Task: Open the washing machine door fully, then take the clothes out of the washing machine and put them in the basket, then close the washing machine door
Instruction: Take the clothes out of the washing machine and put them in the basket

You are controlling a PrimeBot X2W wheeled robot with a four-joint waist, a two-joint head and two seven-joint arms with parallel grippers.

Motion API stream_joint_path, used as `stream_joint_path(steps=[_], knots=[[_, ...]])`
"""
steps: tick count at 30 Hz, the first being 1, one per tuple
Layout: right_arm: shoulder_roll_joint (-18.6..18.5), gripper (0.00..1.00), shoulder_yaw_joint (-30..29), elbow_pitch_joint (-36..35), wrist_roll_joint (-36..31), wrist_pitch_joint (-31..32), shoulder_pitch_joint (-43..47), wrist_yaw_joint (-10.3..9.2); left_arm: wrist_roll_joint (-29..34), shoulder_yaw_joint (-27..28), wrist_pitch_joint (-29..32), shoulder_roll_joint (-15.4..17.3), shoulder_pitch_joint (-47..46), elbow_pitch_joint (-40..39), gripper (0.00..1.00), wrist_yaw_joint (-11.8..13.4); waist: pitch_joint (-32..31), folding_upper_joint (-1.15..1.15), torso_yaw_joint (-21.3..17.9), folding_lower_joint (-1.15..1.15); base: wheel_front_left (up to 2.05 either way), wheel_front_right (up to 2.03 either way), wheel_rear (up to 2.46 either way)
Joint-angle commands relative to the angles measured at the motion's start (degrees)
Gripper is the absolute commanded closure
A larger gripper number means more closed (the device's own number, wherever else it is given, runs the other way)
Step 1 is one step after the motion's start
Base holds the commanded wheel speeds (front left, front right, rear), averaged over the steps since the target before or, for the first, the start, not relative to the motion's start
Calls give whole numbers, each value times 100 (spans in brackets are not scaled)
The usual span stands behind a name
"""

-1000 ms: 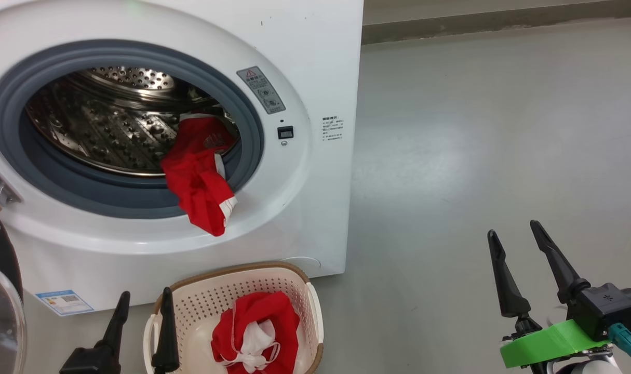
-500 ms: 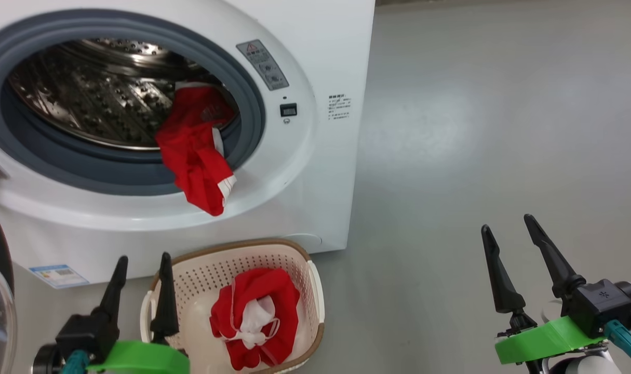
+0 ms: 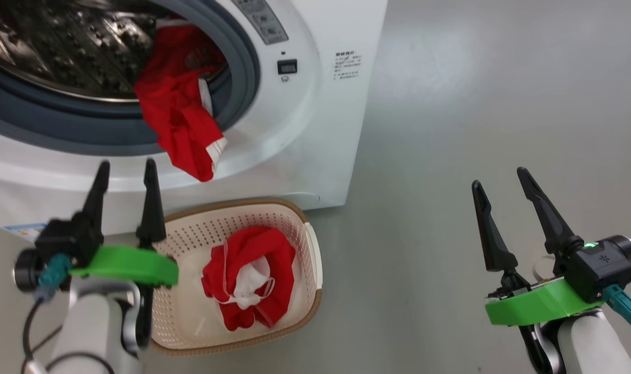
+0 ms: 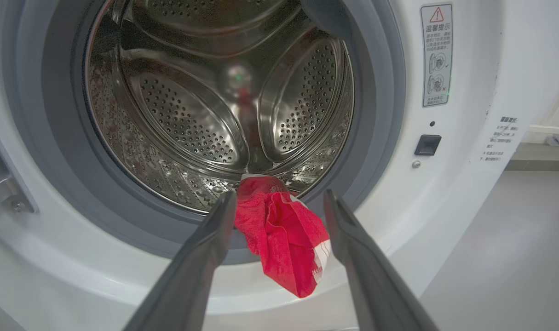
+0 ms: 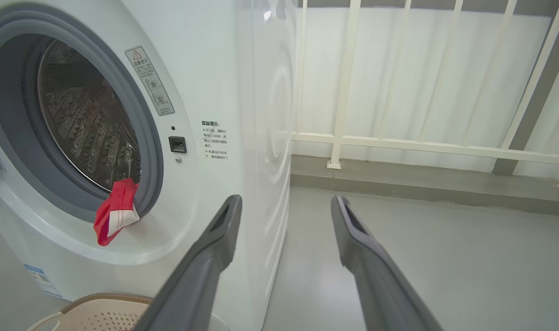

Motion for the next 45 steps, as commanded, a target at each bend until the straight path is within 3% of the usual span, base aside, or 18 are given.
stream_joint_path(steps=[1,22,29,37,45], knots=[[-27,0,142,-164,-34,-36,-177,2,29,182,-51,165,-276,-28,0,-29,264,0,-18,0,0,0,0],[-27,0,466,-103,-117,-36,-915,2,172,412,-51,570,-2965,1762,0,99,1478,0,-343,0,0,0,0],[-30,0,628,28,-151,-36,-1032,2,21,459,77,672,-3679,2675,0,-39,1592,0,-439,0,0,0,0],[-39,0,830,183,-340,-36,-1083,2,-342,584,859,815,-4473,3768,0,-253,1572,0,-560,0,0,0,0],[-34,0,986,289,-311,-36,-1102,2,-475,547,1882,893,-4870,4611,0,-251,1456,0,-679,0,0,0,0]])
